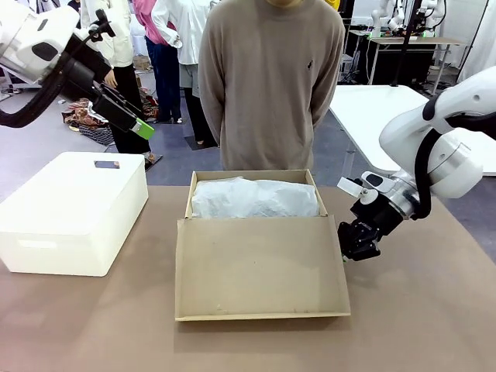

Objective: Pack the shoes into the box.
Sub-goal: Close the Shoes Box.

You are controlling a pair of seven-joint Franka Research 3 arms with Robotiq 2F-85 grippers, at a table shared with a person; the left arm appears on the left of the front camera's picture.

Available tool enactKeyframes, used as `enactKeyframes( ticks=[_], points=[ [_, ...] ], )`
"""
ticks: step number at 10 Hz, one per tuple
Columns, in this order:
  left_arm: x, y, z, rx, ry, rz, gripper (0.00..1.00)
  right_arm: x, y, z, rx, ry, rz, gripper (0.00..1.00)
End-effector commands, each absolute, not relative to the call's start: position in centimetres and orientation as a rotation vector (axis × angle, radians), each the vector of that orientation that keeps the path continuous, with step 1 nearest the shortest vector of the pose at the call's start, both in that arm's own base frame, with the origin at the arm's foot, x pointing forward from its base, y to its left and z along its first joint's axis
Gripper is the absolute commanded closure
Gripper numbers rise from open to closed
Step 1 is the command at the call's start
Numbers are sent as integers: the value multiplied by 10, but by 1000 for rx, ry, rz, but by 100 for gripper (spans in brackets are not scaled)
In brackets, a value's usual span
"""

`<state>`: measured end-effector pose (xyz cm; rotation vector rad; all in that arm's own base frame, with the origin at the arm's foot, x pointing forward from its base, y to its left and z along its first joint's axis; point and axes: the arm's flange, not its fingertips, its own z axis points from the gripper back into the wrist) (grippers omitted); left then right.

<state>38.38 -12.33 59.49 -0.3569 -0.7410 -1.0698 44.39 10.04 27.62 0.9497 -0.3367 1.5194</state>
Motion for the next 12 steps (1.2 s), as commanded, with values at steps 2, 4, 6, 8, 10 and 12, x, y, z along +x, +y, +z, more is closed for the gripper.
enactKeyframes(
  ticks=[2,4,6,8,10,12],
  points=[
    [385,-123,594,-380,-748,-1075,0,451,97,279,1032,-302,1581,100],
    [385,-123,594,-380,-748,-1075,0,450,100,280,1054,-318,1581,100],
    [385,-123,594,-380,-748,-1075,0,447,103,286,1098,-345,1574,100],
    [385,-123,594,-380,-748,-1075,0,446,104,292,1139,-399,1563,100],
    [385,-123,594,-380,-748,-1075,0,447,104,301,1197,-429,1541,100],
    [385,-123,594,-380,-748,-1075,0,445,105,311,1228,-469,1504,100]
  ],
)
